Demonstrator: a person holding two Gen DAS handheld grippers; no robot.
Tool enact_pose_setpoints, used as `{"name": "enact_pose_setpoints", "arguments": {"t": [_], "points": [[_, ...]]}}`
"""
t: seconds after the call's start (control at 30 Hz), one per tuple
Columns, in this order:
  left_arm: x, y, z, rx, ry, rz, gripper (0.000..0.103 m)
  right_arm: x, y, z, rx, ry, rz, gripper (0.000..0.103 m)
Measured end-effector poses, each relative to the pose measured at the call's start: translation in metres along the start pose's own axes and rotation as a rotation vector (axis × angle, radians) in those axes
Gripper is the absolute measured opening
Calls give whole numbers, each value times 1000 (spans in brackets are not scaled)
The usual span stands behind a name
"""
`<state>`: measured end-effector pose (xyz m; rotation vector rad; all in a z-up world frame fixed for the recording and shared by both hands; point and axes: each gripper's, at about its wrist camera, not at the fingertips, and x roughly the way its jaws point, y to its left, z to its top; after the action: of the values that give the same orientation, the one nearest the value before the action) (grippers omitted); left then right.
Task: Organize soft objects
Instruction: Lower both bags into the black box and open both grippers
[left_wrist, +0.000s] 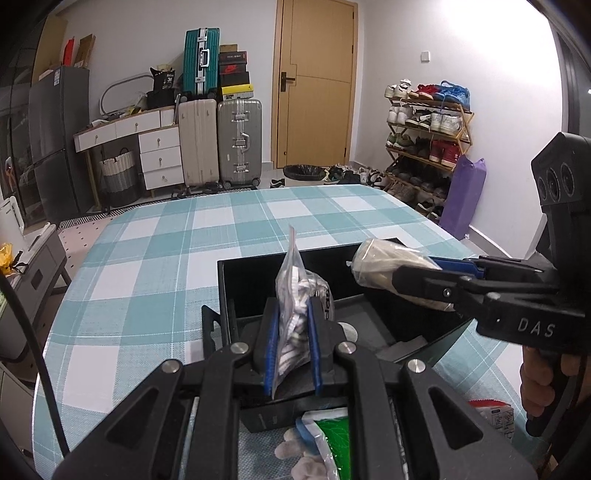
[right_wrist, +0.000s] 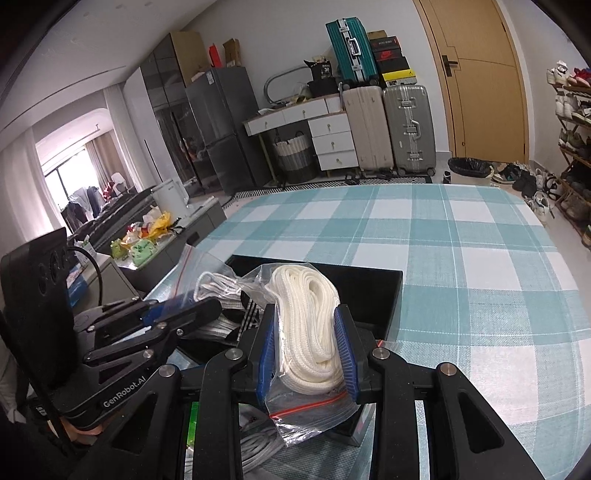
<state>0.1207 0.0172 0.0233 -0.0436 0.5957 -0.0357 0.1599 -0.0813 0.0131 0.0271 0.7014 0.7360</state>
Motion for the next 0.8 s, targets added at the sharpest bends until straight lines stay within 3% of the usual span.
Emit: {"name": "enact_pose_setpoints", "arguments": {"t": [0.33, 0.43, 0.47, 0.6, 0.67, 0.73, 0.8], "points": [[3, 5, 3, -14, 33, 6, 15, 10, 8, -5, -68, 31, -53, 33], [0, 6, 4, -16, 32, 7, 35, 2, 9, -4, -82, 15, -58, 40], [-3, 6, 4, -16, 27, 6, 47, -2, 10, -4, -92, 8, -59, 46], [-12, 5, 3, -12, 32, -13, 50, -20, 11, -4, -116, -11, -84, 62], [-16, 5, 3, -7, 37, -15, 52, -28, 11, -8, -124, -9, -84, 81], [-24, 4, 2, 4, 32, -13, 60, -37, 12, -13, -130, -15, -89, 93], [-33, 4, -1, 2, 16, 0, 93, -45, 12, -19, -129, -18, -86, 102]]}}
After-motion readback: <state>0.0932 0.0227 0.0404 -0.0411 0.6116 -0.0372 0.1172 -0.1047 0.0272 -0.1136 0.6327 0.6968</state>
